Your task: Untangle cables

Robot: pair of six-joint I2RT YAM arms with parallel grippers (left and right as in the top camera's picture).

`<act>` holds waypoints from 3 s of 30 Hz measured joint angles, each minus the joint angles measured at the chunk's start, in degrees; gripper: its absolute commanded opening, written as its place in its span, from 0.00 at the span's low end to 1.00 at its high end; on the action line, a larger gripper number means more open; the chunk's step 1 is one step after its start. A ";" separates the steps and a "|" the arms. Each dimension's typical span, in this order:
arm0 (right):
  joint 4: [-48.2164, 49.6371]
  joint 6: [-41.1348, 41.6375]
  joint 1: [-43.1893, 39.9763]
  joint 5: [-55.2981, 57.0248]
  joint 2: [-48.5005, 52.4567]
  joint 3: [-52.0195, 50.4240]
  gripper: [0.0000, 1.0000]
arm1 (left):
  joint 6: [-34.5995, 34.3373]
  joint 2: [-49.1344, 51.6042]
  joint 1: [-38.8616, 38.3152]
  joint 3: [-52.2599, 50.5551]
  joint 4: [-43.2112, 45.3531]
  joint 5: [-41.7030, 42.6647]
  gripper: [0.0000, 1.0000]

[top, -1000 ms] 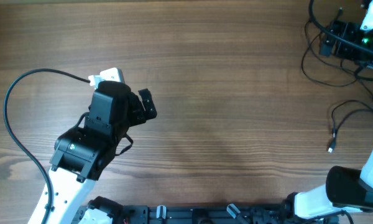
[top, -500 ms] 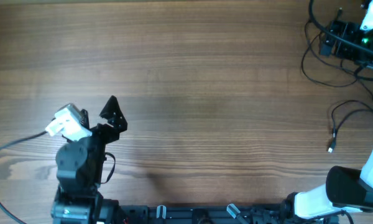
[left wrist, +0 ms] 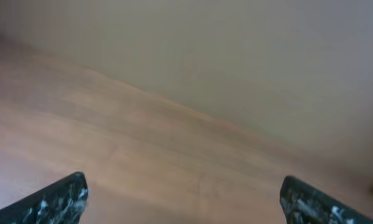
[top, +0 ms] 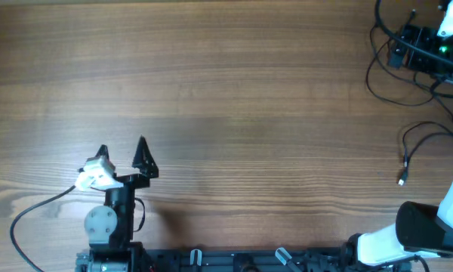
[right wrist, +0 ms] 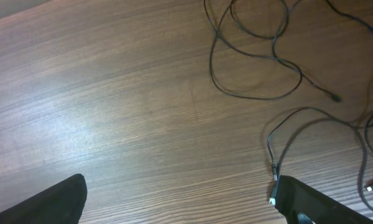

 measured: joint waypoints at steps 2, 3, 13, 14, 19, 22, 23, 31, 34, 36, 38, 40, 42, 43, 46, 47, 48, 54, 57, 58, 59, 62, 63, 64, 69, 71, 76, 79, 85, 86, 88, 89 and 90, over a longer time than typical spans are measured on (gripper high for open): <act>-0.02 0.00 0.00 0.00 0.00 0.00 1.00 | 1.46 -1.14 0.31 -0.15 -4.85 0.50 1.00; -0.02 0.00 0.00 0.00 0.00 0.00 1.00 | 2.40 -1.18 0.61 -0.15 -5.31 1.09 1.00; -0.02 0.00 0.00 0.00 0.00 0.00 1.00 | 5.73 -1.31 1.07 -0.15 -5.33 2.40 1.00; -0.02 0.00 0.00 0.00 0.00 0.00 1.00 | 5.73 -1.31 1.07 -0.15 -5.33 2.38 1.00; -0.02 0.00 0.00 0.00 0.00 0.00 1.00 | 5.73 -1.31 1.07 -0.15 -5.33 2.40 1.00; -0.02 0.00 0.00 0.00 0.00 0.00 1.00 | 5.73 -1.31 1.07 -0.15 -5.33 2.40 1.00; -0.02 0.00 0.00 0.00 0.00 0.00 1.00 | 5.73 -1.31 1.07 -0.15 -5.33 2.38 1.00; 2.71 0.00 0.00 0.00 0.00 0.00 1.00 | 5.73 -1.31 1.07 -0.15 -5.33 2.40 1.00; 7.91 0.02 0.00 -0.66 0.00 -0.02 1.00 | 5.73 -1.31 1.07 -0.15 -5.33 2.40 1.00; 14.67 1.01 0.76 -2.03 -0.72 -0.87 1.00 | 5.73 -1.31 1.07 -0.15 -5.33 2.40 1.00; 19.08 1.53 2.34 -2.82 -2.58 -3.28 1.00 | 5.73 -1.31 1.07 -0.15 -5.33 2.40 1.00; 27.36 1.77 4.81 -3.50 -7.39 -10.60 1.00 | 5.75 -1.31 1.07 -0.15 -5.33 2.43 1.00; 38.95 2.01 6.45 -4.02 -15.15 -25.07 1.00 | 5.75 -1.31 1.07 -0.15 -5.33 2.62 1.00; 44.00 2.03 6.64 -4.07 -18.01 -31.06 1.00 | 5.77 -1.36 1.07 -0.15 -5.33 2.64 1.00; 53.48 2.40 6.93 -4.31 -26.21 -48.13 1.00 | 5.95 -1.36 1.11 -0.13 -5.35 2.82 1.00; 57.68 2.43 6.93 -4.31 -29.97 -54.82 1.00 | 5.95 -1.36 1.11 -0.13 -5.33 2.82 1.00; 63.06 2.56 6.93 -4.31 -34.01 -61.20 1.00 | 5.97 -1.36 1.11 -0.13 -5.35 2.82 1.00; 97.68 5.99 6.93 -4.52 -56.28 -96.96 1.00 | 6.16 -1.36 1.22 -0.13 -5.35 2.82 1.00; 109.48 7.76 6.93 -4.52 -63.91 -112.08 1.00 | 6.14 -1.42 1.29 -0.13 -5.38 2.82 1.00; 112.45 8.00 6.93 -4.52 -66.23 -116.19 1.00 | 6.16 -1.42 1.29 -0.13 -5.35 2.82 1.00; 114.51 8.44 6.93 -4.52 -68.28 -119.49 1.00 | 6.14 -1.42 1.29 -0.13 -5.38 2.82 1.00; 112.98 9.25 6.93 -4.50 -74.25 -125.70 1.00 | 6.14 -1.40 1.29 -0.13 -5.38 2.82 1.00; 109.59 9.29 6.93 -4.50 -76.67 -126.53 1.00 | 6.14 -1.40 1.29 -0.13 -5.35 2.82 1.00; 106.75 9.29 6.93 -4.48 -78.18 -126.55 1.00 | 6.16 -1.42 1.29 -0.13 -5.35 2.82 1.00; 90.95 9.73 6.93 -3.80 -90.14 -126.57 1.00 | 6.14 -1.42 1.29 -0.13 -5.38 2.82 1.00; 90.90 8.09 6.93 -3.58 -94.99 -126.57 1.00 | 6.16 -1.42 1.29 -0.13 -5.35 2.82 1.00; 90.77 -3.19 6.93 -3.56 -95.84 -126.57 1.00 | 6.14 -1.42 1.29 -0.13 -5.35 2.82 1.00; 90.77 -9.97 6.93 -3.52 -95.84 -126.57 1.00 | 6.16 -1.42 1.29 -0.13 -5.35 2.82 1.00; 90.77 -12.76 6.93 -3.34 -95.84 -126.57 1.00 | 6.14 -1.42 1.29 -0.13 -5.35 2.82 1.00; 90.77 -12.92 6.93 -3.34 -95.84 -126.57 1.00 | 6.16 -1.42 1.29 -0.13 -5.35 2.82 1.00; 90.77 -13.09 6.93 -3.34 -95.84 -126.57 1.00 | 6.14 -1.42 1.29 -0.13 -5.35 2.82 1.00; 90.77 -13.11 6.93 -3.34 -95.84 -126.57 1.00 | 6.16 -1.42 1.29 -0.13 -5.35 2.82 1.00; 90.77 -13.11 6.93 -3.34 -95.84 -126.57 1.00 | 6.14 -1.42 1.29 -0.13 -5.35 2.82 1.00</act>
